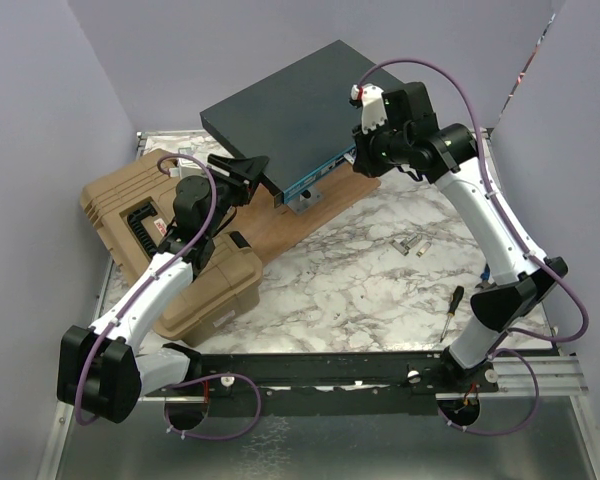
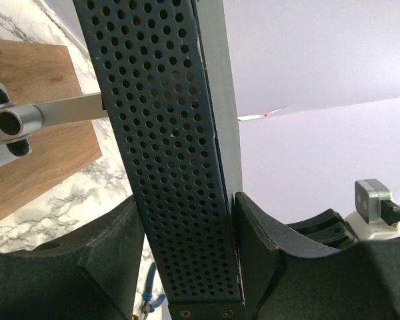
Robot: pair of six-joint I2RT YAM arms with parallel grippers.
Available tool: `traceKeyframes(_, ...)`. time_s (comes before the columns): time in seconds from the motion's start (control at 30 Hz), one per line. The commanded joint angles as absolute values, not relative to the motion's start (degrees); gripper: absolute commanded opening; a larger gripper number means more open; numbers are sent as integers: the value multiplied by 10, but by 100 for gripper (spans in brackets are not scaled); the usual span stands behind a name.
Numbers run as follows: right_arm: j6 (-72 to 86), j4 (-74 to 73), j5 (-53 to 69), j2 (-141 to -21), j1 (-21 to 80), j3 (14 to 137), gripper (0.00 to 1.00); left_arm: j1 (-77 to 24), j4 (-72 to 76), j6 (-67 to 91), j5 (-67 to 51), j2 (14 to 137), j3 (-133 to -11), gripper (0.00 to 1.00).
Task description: Insert the plug into the switch port
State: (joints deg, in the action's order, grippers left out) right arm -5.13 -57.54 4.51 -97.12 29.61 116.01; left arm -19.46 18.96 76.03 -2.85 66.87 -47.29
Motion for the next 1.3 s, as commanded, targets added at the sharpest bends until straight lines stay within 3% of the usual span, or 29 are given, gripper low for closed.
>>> traceKeyframes(0.0,-43,-566,62,-985,294,1167,1,-195,213,810,-47,666,-463,19)
traceKeyframes(0.4,-41,-536,62,-973,294,1125,1,-195,222,830,-50,664,-459,13)
traceKeyframes(0.83,-36,-524,70,-978,288,1172,1,-195,222,819,-52,660,-451,7)
traceKeyframes(1.27,-29,-501,93,-969,287,1167,0,-195,222,817,-51,662,-443,6)
